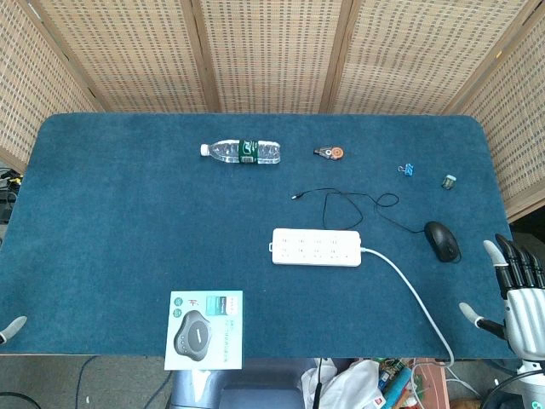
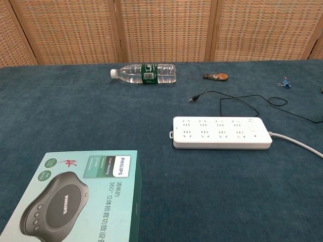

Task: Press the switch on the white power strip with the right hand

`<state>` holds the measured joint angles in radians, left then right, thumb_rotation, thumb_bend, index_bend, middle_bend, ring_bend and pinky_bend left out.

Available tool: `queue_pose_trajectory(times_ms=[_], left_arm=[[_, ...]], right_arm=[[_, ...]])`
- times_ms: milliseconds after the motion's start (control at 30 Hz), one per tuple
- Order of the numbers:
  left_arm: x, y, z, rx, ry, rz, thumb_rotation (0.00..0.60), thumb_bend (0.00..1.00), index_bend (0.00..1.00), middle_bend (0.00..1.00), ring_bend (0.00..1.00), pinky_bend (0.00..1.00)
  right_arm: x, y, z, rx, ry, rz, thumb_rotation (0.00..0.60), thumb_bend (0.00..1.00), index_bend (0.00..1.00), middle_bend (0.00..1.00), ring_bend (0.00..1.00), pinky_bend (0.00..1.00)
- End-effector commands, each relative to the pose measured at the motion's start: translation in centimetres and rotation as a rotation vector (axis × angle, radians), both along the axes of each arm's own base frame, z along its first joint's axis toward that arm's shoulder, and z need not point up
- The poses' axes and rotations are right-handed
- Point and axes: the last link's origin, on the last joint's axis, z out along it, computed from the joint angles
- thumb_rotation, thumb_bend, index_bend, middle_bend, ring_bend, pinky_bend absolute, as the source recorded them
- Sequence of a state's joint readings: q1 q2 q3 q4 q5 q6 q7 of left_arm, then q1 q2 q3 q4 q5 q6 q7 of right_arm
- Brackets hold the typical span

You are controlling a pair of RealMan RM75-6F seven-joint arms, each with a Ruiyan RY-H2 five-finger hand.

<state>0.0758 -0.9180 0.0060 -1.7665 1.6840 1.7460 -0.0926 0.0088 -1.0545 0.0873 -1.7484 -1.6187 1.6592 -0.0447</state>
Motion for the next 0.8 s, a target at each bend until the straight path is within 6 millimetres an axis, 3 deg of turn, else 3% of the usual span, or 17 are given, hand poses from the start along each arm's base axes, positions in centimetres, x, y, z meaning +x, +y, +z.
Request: queue_pose_trajectory(times_ms=[33, 233, 333, 367, 400, 433, 467, 500, 567, 700, 800], left_arm=[[0.0, 0.0, 0.0, 0.0, 0.001, 0.001, 0.6, 0.0, 0.0, 0.0, 0.0, 0.0], [-0.1, 0.2, -0.1, -0.005, 0.001, 0.013, 0.6, 0.0, 0.0, 0.0, 0.0, 0.0], [-0.2, 0.6, -0.2, -0.008, 0.005, 0.023, 0.6, 0.0, 0.0, 0.0, 0.0, 0.0], [-0.2, 0.8, -0.3, -0.009, 0.006, 0.026, 0.6, 0.0, 0.0, 0.0, 0.0, 0.0], [-0.2, 1.0, -0.3, -0.01, 0.008, 0.028, 0.6, 0.0, 0.0, 0.0, 0.0, 0.0], [-0.2, 1.1, -0.4, -0.012, 0.01, 0.032, 0.6, 0.0, 0.0, 0.0, 0.0, 0.0], [-0.1, 1.3, -0.4, -0.013, 0.011, 0.035, 0.6, 0.0, 0.0, 0.0, 0.0, 0.0], [-0.1, 1.4, -0.5, -0.015, 0.012, 0.036, 0.6, 0.0, 0.0, 0.0, 0.0, 0.0], [0.0, 1.7, -0.7, -0.02, 0.012, 0.044, 0.6, 0.0, 0.0, 0.0, 0.0, 0.0], [0.2, 2.0, -0.7, -0.017, 0.014, 0.056, 0.6, 0.0, 0.0, 0.0, 0.0, 0.0], [0.0, 2.2, -0.8, -0.018, 0.017, 0.07, 0.6, 0.0, 0.0, 0.0, 0.0, 0.0]], right_arm=[[0.0, 0.0, 0.0, 0.002, -0.002, 0.0, 0.6, 0.0, 0.0, 0.0, 0.0, 0.0], [-0.1, -0.4, -0.7, 0.043, -0.016, -0.006, 0.6, 0.0, 0.0, 0.0, 0.0, 0.0], [0.1, -1.8, -1.6, 0.093, 0.02, 0.016, 0.6, 0.0, 0.0, 0.02, 0.03, 0.01], [0.3, -2.5, -1.9, 0.117, 0.037, 0.023, 0.6, 0.0, 0.0, 0.07, 0.08, 0.05], [0.7, -3.1, -2.3, 0.139, 0.045, 0.043, 0.6, 0.0, 0.0, 0.17, 0.21, 0.2], [1.2, -3.8, -2.6, 0.167, 0.048, 0.065, 0.6, 0.02, 0.0, 0.31, 0.38, 0.41], [1.7, -4.4, -3.1, 0.193, 0.041, 0.084, 0.6, 0.06, 0.0, 0.41, 0.49, 0.57], [2.1, -4.9, -3.4, 0.207, 0.033, 0.1, 0.6, 0.16, 0.0, 0.53, 0.63, 0.78], [3.3, -6.8, -5.1, 0.286, 0.035, 0.151, 0.6, 0.41, 0.0, 0.68, 0.78, 0.96], [4.3, -8.7, -7.5, 0.399, 0.086, 0.159, 0.6, 0.7, 0.0, 0.76, 0.87, 1.0], [5.0, -9.8, -9.4, 0.495, 0.122, 0.148, 0.6, 0.79, 0.01, 0.77, 0.88, 1.0]])
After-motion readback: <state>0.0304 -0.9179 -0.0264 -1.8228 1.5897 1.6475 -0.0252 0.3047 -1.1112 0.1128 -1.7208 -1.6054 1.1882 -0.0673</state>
